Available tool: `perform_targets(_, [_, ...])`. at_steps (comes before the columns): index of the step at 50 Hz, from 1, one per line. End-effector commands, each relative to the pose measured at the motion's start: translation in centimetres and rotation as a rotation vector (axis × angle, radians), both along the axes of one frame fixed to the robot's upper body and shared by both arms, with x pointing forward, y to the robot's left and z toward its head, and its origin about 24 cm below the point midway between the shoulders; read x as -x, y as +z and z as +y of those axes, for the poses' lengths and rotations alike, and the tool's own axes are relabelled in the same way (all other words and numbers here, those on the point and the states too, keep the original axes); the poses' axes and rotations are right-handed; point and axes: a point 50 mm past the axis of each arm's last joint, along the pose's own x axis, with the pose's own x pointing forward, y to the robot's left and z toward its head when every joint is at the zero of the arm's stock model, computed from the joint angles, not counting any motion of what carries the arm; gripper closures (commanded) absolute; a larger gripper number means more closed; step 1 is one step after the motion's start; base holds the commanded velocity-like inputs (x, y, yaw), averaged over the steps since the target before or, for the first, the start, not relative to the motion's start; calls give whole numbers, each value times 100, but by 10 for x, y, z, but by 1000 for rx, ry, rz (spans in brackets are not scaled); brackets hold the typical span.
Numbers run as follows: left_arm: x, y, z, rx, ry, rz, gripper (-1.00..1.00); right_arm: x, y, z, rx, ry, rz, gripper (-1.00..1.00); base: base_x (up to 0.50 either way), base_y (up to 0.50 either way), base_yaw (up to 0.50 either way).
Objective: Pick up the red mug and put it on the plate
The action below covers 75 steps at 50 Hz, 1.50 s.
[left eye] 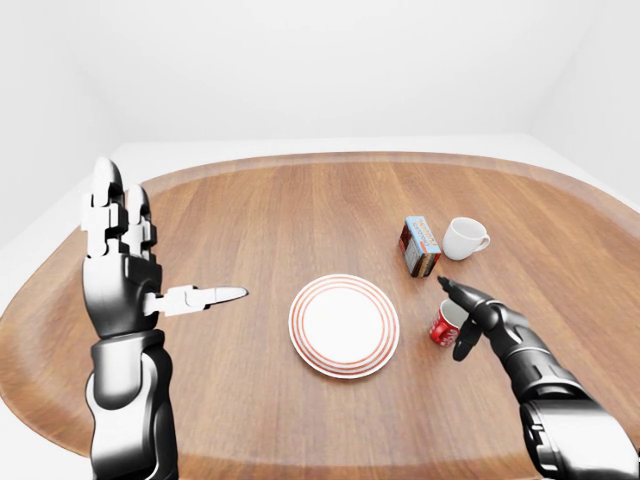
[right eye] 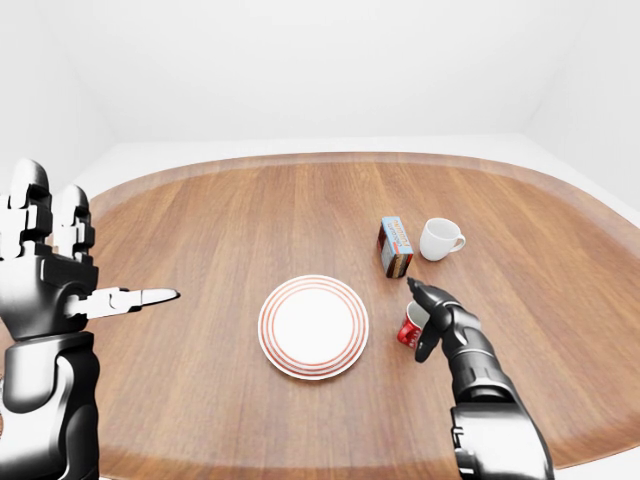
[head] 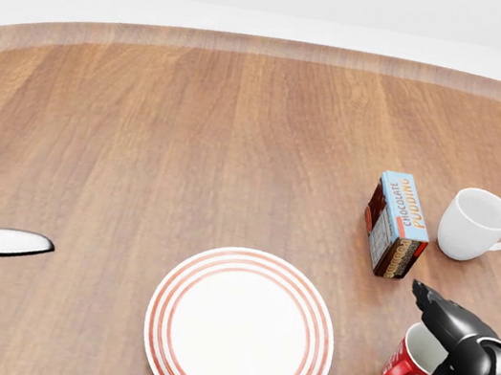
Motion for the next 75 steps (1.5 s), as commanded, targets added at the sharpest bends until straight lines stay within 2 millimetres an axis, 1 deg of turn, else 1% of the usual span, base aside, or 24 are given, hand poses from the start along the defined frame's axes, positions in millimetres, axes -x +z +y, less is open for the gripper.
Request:
perform_targets(1, [-2,-5,1,6,0,26,-100,5,-11,-2,4,-33,38,-100,0,0,0])
perform_targets(16, [-4,-11,1,15,-1,51,-100,7,-18,4,-1,-37,57,-100,0,0,0])
perform_targets(17, [-3,-10,1,14,0,48,-100,7,-18,4,0,-35,58,22,0,0,0])
perform_targets(18, [-3,-10,1,14,0,47,-100,7,-18,4,0,-35,58,22,0,0,0])
perform_targets(19, [-3,-9,1,13,1,40,-100,6,-18,5,-2,-34,55,100,0,0,0])
perform_targets(31, [-1,-4,0,7,-2,17,-100,5,-15,3,2,-37,42,100,0,0,0])
perform_targets(39, [-1,-1,-1,5,-5,4,-100,1,-9,1,6,-38,21,100,0,0,0])
perform_targets(44, [0,0,-1,5,-4,-1,-100,-5,0,2,-4,-22,-10,100,0,0,0])
perform_targets(45, [0,-1,-1,5,-4,3,-100,-10,7,6,-9,1,-35,100,0,0,0])
perform_targets(46, [0,-1,-1,6,-4,3,-100,-10,8,7,-10,4,-37,100,0,0,0])
perform_targets(47, [-1,-2,-1,7,-3,8,-100,-14,14,12,-18,32,-62,100,0,0,0])
perform_targets(48, [-1,-3,-1,8,-4,12,-100,-18,22,21,-30,79,-84,100,0,0,0])
perform_targets(51, [-1,-3,-2,8,-6,13,-100,-21,35,34,-34,126,-113,100,0,0,0])
perform_targets(52, [-1,-3,-2,8,-6,13,-100,-21,35,34,-34,127,-113,100,0,0,0])
perform_targets(53, [-1,-4,-1,9,-5,16,-100,-24,48,44,-33,161,-138,100,0,0,0])
perform_targets(55, [-1,-5,0,11,-2,21,-100,-25,59,55,-30,197,-155,100,0,0,0])
perform_targets(56, [-1,-5,0,11,-1,22,-100,-25,59,56,-30,198,-156,100,0,0,0])
perform_targets(59, [-1,-5,1,13,1,23,-100,-25,66,66,-26,227,-165,100,0,0,0])
perform_targets(63, [0,-5,1,13,1,21,-100,-24,70,75,-23,258,-170,100,0,0,0])
perform_targets(67, [-2,-8,1,15,-1,35,-100,-23,77,92,-16,312,-180,100,0,0,0])
perform_targets(73, [-2,-8,2,16,0,36,-100,-24,88,107,-3,362,-197,100,0,0,0])
perform_targets(75, [-2,-8,2,16,0,36,-100,-24,93,116,2,388,-199,100,0,0,0])
